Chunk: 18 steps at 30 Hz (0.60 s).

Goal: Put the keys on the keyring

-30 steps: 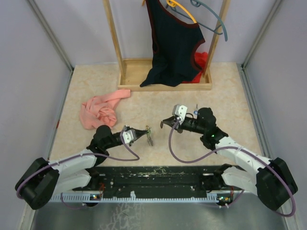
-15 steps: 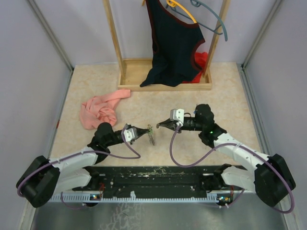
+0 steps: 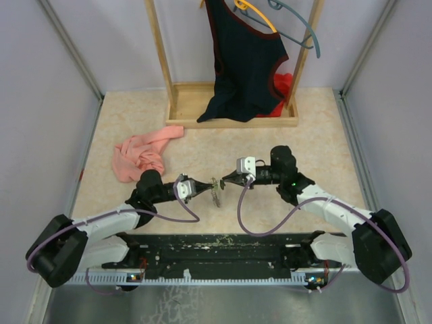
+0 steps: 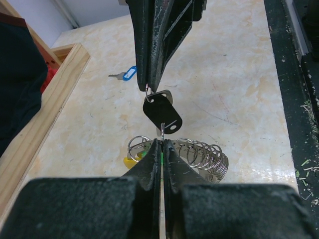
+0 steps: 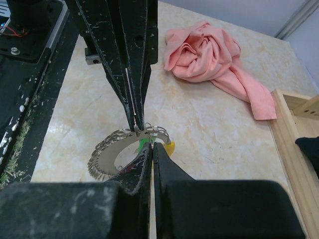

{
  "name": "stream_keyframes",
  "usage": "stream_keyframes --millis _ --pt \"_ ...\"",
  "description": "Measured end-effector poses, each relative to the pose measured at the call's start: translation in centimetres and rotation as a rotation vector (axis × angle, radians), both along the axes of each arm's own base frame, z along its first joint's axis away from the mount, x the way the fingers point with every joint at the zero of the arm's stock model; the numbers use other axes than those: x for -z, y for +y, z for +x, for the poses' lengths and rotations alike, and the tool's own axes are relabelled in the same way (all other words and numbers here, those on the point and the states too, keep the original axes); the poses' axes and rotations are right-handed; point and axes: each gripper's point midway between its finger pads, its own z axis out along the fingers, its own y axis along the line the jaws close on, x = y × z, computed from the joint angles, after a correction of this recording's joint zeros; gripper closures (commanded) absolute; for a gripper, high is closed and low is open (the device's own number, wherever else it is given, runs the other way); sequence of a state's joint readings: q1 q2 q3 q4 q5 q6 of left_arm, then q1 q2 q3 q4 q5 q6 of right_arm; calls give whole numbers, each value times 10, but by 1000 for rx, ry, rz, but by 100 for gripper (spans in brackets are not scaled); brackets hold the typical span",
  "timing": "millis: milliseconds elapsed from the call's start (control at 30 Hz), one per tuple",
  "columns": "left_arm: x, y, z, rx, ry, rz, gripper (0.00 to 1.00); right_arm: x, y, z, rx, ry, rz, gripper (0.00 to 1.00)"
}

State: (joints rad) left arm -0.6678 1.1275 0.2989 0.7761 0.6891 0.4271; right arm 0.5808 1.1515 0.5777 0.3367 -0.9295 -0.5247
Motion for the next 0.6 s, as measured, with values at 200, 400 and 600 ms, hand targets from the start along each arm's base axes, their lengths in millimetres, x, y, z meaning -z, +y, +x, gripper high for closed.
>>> stream_keyframes --millis 200,400,600 --pt "4 -1 -2 12 13 7 99 1 3 -4 -17 -21 -6 100" --pt "4 -3 -2 27 23 11 99 2 7 -5 -22 -49 -12 100" --pt "2 -4 -4 39 22 8 99 4 9 -8 -26 -63 -24 100"
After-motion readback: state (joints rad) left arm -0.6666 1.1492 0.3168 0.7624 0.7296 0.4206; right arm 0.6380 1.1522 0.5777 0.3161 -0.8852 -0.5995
